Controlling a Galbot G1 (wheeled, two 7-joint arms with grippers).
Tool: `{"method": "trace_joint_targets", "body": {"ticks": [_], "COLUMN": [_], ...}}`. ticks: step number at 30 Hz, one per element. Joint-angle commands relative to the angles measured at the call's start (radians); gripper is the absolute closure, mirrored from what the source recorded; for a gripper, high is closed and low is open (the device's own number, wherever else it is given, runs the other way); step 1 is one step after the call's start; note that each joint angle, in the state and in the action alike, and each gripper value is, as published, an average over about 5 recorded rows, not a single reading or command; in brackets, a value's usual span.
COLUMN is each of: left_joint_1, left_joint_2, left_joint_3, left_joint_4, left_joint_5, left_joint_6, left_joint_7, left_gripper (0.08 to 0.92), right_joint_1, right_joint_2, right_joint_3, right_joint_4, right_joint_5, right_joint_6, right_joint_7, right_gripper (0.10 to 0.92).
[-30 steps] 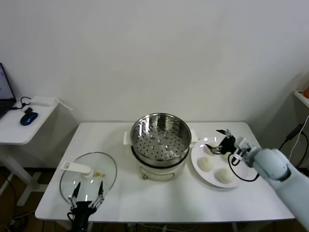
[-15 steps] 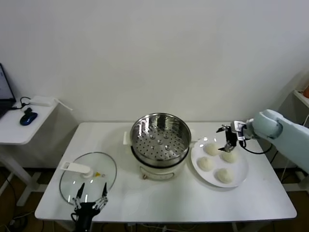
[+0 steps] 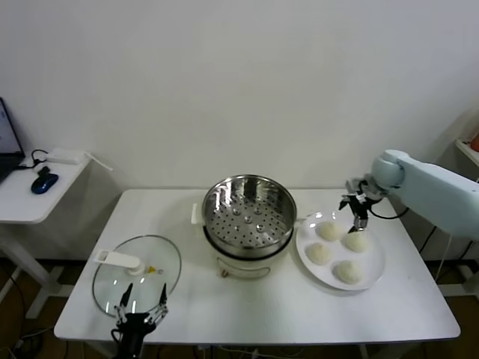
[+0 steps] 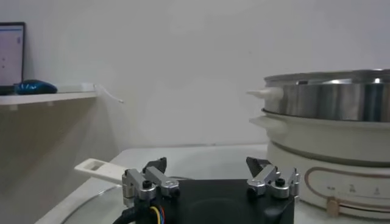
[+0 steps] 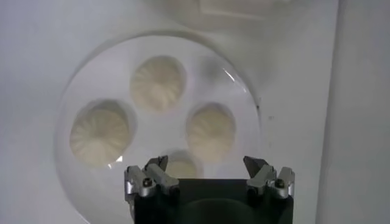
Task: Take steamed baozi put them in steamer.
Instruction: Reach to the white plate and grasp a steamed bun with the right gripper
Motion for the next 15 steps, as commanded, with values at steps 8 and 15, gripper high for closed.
{"method": "trace_joint_targets", "body": {"ticks": [8, 15], "left_joint_1": [-0.001, -0.005], "left_joint_2": [0.004, 0.003], "left_joint_3": [0.0, 0.001], "left_joint_4": [0.022, 0.027], "left_joint_5": [0.015, 0.02], "left_joint_6": [-0.003, -0.002], "left_joint_7": [0.004, 0.004], "left_gripper": [0.177, 0.177], "right_joint_1": [-0.134, -0.149], "right_joint_2": [0.182, 0.221], "right_joint_3": [0.114, 0.151], "right_joint_4": [-0.288, -0.355], "right_joint_5": [-0.061, -0.104], "right_joint_6": [0.042, 0.063], "right_joint_7": [-0.038, -0.03], "right_gripper": [0.203, 0.203]}}
